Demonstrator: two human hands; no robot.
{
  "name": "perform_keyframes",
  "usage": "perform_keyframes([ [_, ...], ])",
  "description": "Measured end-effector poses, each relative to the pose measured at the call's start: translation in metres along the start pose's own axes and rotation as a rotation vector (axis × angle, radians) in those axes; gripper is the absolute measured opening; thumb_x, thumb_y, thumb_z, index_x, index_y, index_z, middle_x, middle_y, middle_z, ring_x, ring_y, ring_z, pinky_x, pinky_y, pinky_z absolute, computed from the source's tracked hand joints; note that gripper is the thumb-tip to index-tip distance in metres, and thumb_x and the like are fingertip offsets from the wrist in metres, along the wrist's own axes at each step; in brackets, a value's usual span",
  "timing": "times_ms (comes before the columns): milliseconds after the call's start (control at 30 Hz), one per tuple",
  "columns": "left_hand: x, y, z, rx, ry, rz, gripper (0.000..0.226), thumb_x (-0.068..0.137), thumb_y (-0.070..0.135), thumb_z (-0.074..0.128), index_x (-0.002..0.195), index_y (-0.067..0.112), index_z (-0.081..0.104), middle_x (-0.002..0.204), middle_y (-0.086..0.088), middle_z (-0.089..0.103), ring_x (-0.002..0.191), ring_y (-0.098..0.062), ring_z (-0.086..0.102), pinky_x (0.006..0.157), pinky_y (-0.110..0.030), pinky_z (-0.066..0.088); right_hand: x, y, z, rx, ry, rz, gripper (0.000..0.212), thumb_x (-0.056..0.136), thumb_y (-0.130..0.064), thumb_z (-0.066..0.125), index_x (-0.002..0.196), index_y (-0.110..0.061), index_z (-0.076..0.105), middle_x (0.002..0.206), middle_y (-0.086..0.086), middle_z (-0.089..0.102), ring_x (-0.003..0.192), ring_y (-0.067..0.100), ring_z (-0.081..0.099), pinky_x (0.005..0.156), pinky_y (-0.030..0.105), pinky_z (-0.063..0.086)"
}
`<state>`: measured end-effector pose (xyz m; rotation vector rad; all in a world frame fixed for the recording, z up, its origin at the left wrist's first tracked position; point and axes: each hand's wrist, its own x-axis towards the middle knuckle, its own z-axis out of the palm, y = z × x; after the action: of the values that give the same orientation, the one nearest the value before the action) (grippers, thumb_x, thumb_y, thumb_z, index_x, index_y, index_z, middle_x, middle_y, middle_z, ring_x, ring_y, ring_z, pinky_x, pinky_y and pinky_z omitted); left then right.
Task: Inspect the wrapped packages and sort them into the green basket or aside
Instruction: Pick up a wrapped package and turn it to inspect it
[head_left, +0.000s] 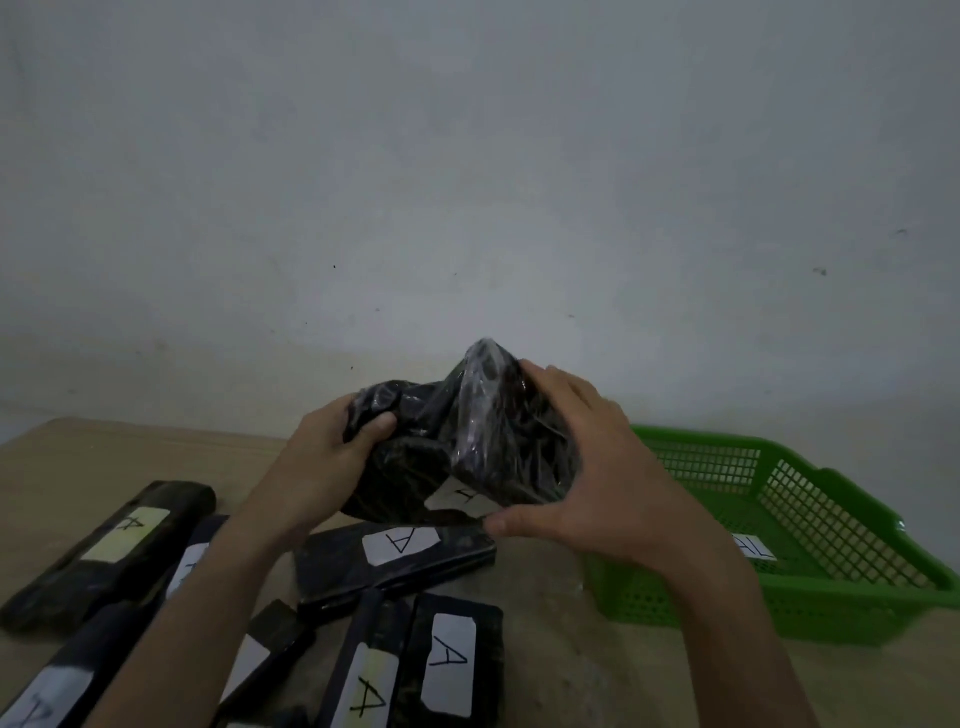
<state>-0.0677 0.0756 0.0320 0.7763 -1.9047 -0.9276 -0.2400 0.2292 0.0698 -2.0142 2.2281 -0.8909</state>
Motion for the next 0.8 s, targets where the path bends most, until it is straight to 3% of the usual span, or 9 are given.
perform_keyframes([
  [67, -0.001, 0.001, 0.002, -0.050, -0.050, -0.009, 0.016, 0.095, 0.023, 0.047, 0.094, 0.032, 0.061, 0.099, 0.006, 0.068, 0.098, -0.016, 0.063, 0.091, -0.040, 0.049, 0.000, 0.005, -0.001, 0.050, -0.034, -0.023, 0.123, 0.054, -0.058, 0.082, 0.144, -0.051, -0.001, 0.157, -0.017, 0.005, 0.146, 0.011, 0.005, 0.119, 0.046, 0.015],
  [200, -0.002, 0.000, 0.004, -0.129, -0.048, -0.042, 0.015, 0.090, 0.038, 0.049, 0.091, 0.033, 0.063, 0.094, 0.006, 0.069, 0.094, -0.016, 0.065, 0.085, -0.037, 0.051, 0.001, 0.010, 0.001, 0.156, 0.095, -0.058, 0.114, 0.054, -0.054, 0.084, 0.146, -0.041, 0.018, 0.137, -0.020, 0.035, 0.125, 0.002, 0.038, 0.107, 0.033, 0.038],
  [300, -0.003, 0.000, 0.002, -0.384, -0.118, -0.130, 0.056, 0.065, 0.072, 0.054, 0.100, 0.030, 0.066, 0.099, -0.001, 0.071, 0.094, -0.021, 0.068, 0.075, -0.039, 0.055, 0.003, 0.016, 0.003, 0.277, 0.218, -0.010, 0.104, 0.048, -0.062, 0.081, 0.139, -0.044, 0.033, 0.124, -0.026, 0.045, 0.111, -0.004, 0.048, 0.092, 0.022, 0.045],
  [367, -0.005, -0.002, 0.001, -0.502, -0.231, -0.104, 0.082, 0.045, 0.083, 0.063, 0.110, 0.033, 0.062, 0.109, 0.006, 0.069, 0.103, -0.014, 0.065, 0.084, -0.037, 0.053, 0.003, 0.019, 0.002, 0.417, 0.263, 0.048, 0.097, 0.048, -0.060, 0.083, 0.134, -0.045, 0.041, 0.117, -0.027, 0.052, 0.102, -0.009, 0.053, 0.076, 0.010, 0.048],
  [433, -0.005, -0.006, 0.003, -0.487, -0.285, -0.051, 0.098, 0.040, 0.080, 0.070, 0.123, 0.031, 0.053, 0.121, 0.008, 0.064, 0.115, -0.013, 0.058, 0.096, -0.037, 0.045, 0.005, 0.021, 0.001, 0.533, 0.252, 0.097, 0.090, 0.052, -0.059, 0.082, 0.133, -0.044, 0.045, 0.112, -0.022, 0.058, 0.091, -0.009, 0.060, 0.061, 0.005, 0.048],
  [500, -0.006, -0.005, 0.007, -0.454, -0.313, -0.015, 0.107, 0.042, 0.074, 0.075, 0.133, 0.027, 0.043, 0.130, 0.005, 0.058, 0.122, -0.016, 0.053, 0.103, -0.041, 0.039, 0.007, 0.025, 0.001, 0.593, 0.224, 0.127, 0.086, 0.051, -0.064, 0.074, 0.131, -0.043, 0.049, 0.110, -0.019, 0.062, 0.086, -0.006, 0.064, 0.062, 0.010, 0.051],
  [633, -0.006, -0.005, 0.016, -0.456, -0.278, -0.018, 0.106, 0.039, 0.064, 0.083, 0.131, 0.029, 0.043, 0.124, 0.004, 0.061, 0.115, -0.016, 0.058, 0.101, -0.046, 0.042, 0.008, 0.036, 0.000, 0.639, 0.206, 0.161, 0.081, 0.052, -0.067, 0.070, 0.125, -0.036, 0.058, 0.114, -0.008, 0.066, 0.097, 0.008, 0.067, 0.084, 0.035, 0.057],
  [800, -0.010, -0.006, 0.020, -0.456, -0.319, -0.038, 0.102, 0.036, 0.057, 0.084, 0.125, 0.021, 0.050, 0.117, -0.001, 0.067, 0.108, -0.019, 0.063, 0.095, -0.041, 0.047, 0.009, 0.042, -0.004, 0.705, 0.187, 0.181, 0.074, 0.052, -0.063, 0.072, 0.118, -0.030, 0.064, 0.108, 0.001, 0.070, 0.093, 0.014, 0.070, 0.087, 0.042, 0.055],
])
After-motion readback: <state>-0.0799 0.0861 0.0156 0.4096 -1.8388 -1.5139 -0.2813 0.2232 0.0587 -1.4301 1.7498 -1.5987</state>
